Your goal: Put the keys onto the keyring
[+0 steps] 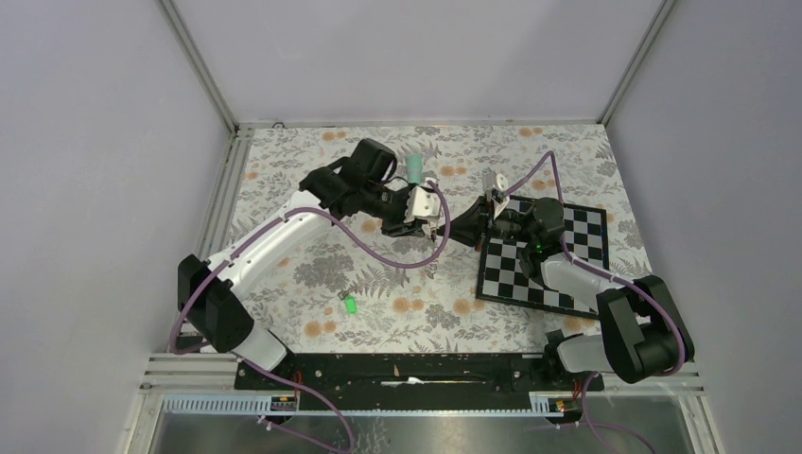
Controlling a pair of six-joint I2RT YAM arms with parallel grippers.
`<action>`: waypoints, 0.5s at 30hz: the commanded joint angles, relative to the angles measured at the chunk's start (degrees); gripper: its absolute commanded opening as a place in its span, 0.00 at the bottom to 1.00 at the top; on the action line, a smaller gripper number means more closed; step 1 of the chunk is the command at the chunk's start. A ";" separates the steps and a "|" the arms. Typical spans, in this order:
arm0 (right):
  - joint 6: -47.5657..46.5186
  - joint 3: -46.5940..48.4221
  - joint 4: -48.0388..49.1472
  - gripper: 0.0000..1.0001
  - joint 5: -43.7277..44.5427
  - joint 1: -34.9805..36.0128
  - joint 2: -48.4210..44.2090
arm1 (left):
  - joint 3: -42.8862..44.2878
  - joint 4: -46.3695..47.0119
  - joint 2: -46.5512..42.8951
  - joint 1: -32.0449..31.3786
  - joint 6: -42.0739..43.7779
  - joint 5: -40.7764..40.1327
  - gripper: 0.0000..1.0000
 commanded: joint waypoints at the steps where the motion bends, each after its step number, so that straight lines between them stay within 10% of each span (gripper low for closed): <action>1: -0.84 1.85 0.93 0.00 -0.04 -0.48 -0.91 | 1.10 2.12 0.35 -0.45 1.35 2.72 0.35; 15: -0.73 1.93 0.85 0.00 0.02 -0.53 -1.06 | 2.12 2.14 2.67 -0.87 0.74 3.76 0.21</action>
